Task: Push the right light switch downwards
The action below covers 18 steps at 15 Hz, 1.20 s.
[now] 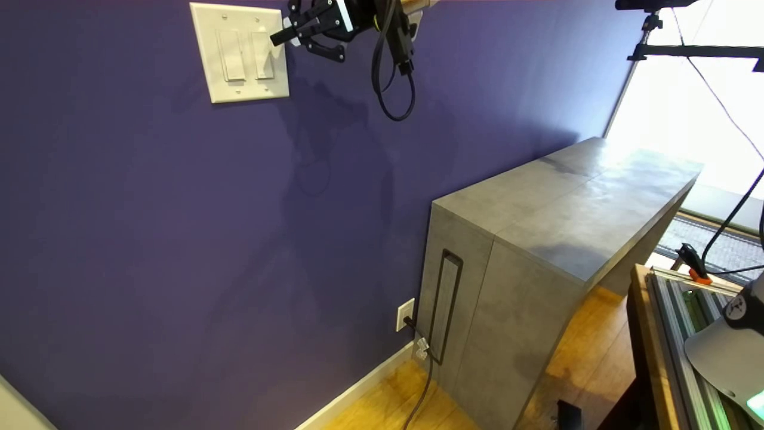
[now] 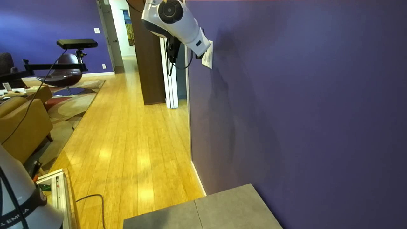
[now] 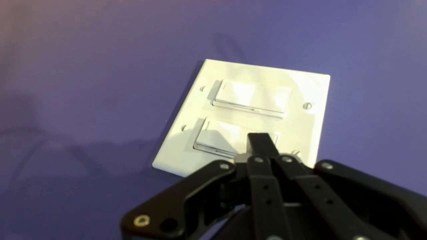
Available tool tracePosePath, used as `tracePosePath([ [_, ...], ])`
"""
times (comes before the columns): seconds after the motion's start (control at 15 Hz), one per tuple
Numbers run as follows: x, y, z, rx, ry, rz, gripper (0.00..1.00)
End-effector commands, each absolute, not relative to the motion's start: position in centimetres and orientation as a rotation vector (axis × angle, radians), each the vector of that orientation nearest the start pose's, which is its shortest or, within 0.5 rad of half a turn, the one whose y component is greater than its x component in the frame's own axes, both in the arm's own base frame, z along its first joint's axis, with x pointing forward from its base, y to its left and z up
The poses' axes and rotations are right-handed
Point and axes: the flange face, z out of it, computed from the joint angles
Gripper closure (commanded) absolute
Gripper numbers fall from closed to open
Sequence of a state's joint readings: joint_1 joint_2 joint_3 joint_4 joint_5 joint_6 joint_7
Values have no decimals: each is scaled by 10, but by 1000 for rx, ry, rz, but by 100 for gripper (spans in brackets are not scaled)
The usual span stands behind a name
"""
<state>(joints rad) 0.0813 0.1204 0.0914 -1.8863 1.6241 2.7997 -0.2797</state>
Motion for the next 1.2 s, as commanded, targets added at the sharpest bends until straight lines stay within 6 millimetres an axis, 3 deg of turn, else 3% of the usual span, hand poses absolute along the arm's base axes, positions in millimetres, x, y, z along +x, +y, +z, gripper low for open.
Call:
tracePosePath([
  [0.0, 627, 61, 496, -1758, 927, -740, 100],
  [1.13, 634, 57, 485, -1720, 935, -763, 100],
])
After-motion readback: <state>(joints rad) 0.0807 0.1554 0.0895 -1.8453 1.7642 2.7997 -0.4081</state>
